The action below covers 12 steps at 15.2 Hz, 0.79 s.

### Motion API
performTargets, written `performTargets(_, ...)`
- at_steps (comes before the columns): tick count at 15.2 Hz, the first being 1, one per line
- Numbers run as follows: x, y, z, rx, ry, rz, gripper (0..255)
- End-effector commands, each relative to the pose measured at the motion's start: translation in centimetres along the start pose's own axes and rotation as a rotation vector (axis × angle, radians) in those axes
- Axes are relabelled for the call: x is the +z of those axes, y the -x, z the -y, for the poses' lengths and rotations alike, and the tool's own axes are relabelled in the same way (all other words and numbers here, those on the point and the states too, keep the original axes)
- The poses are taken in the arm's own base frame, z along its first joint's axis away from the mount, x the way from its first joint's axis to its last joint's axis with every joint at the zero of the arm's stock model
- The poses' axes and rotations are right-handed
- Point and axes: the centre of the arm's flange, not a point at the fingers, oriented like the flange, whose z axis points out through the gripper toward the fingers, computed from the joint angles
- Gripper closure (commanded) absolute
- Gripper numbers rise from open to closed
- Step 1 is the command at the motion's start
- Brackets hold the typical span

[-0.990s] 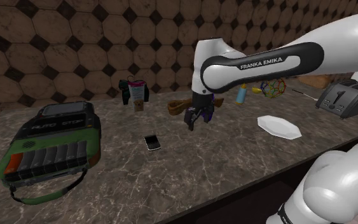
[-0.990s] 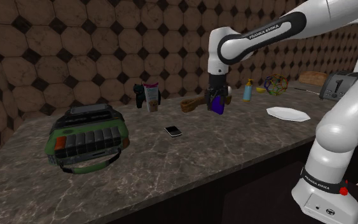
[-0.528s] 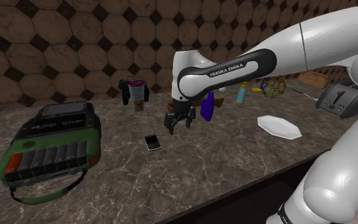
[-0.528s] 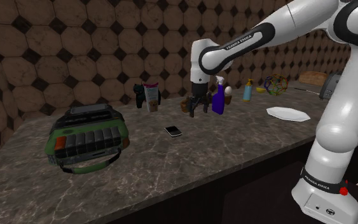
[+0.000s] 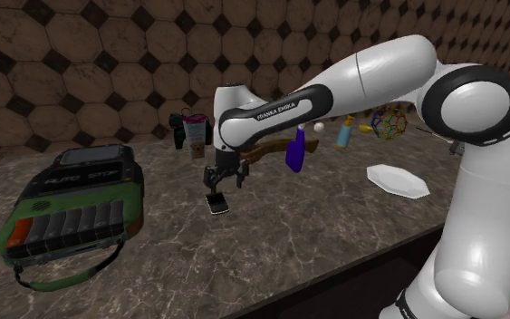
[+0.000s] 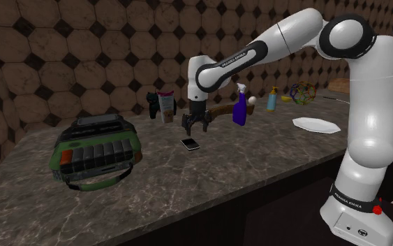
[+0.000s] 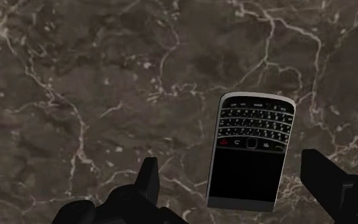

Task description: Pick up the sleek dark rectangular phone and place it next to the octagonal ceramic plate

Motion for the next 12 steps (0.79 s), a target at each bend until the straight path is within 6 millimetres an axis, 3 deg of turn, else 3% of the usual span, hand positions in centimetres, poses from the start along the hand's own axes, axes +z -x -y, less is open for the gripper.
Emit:
performTargets(1,1.1,-2.0,1.5,0.016,-0.011,0.001,0)
performTargets(2,1.6,-2.8,2.1,0.022,-0.015,0.002,0)
performTargets(9,5.3,-2.8,2.1,0.022,-0.015,0.002,0)
performTargets(12,5.6,-2.8,2.1,0.022,-0.015,0.002,0)
